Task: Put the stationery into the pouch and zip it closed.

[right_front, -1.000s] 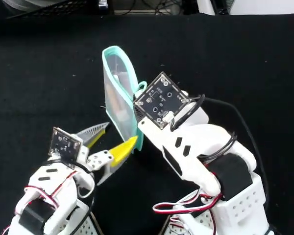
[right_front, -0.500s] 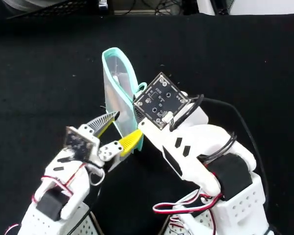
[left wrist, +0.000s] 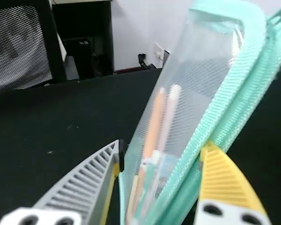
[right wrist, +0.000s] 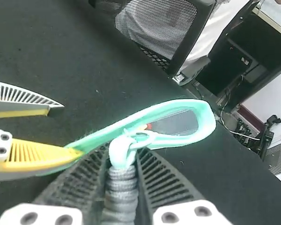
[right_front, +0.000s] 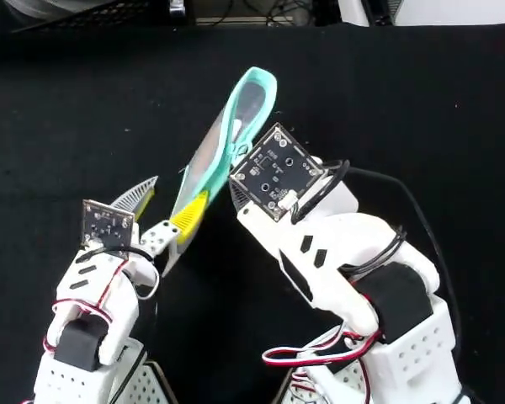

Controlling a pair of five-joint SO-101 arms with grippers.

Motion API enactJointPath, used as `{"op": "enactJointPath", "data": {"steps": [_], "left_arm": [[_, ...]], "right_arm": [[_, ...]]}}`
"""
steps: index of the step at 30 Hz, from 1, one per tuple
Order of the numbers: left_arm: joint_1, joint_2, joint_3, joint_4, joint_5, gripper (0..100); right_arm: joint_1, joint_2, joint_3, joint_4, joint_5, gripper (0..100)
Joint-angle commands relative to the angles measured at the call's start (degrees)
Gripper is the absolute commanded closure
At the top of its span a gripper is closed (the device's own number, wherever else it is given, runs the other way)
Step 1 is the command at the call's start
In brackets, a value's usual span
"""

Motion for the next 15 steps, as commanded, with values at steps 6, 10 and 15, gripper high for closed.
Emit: {"op": "enactJointPath", "data": {"steps": [6,10,15], "left_arm": [[10.07,-0.44,-15.43,16.79,-0.70,72],[12.88,-0.44,-19.56,19.60,-0.88,72],[15.34,0.70,-16.57,10.99,-0.97,72]], "right_arm": [[-3.69,-1.45,0.04,-0.35,-2.02,98.7],[-3.69,-1.45,0.84,-0.44,-1.93,98.7],[-3.69,-1.45,0.48,-0.44,-1.93,98.7]]}}
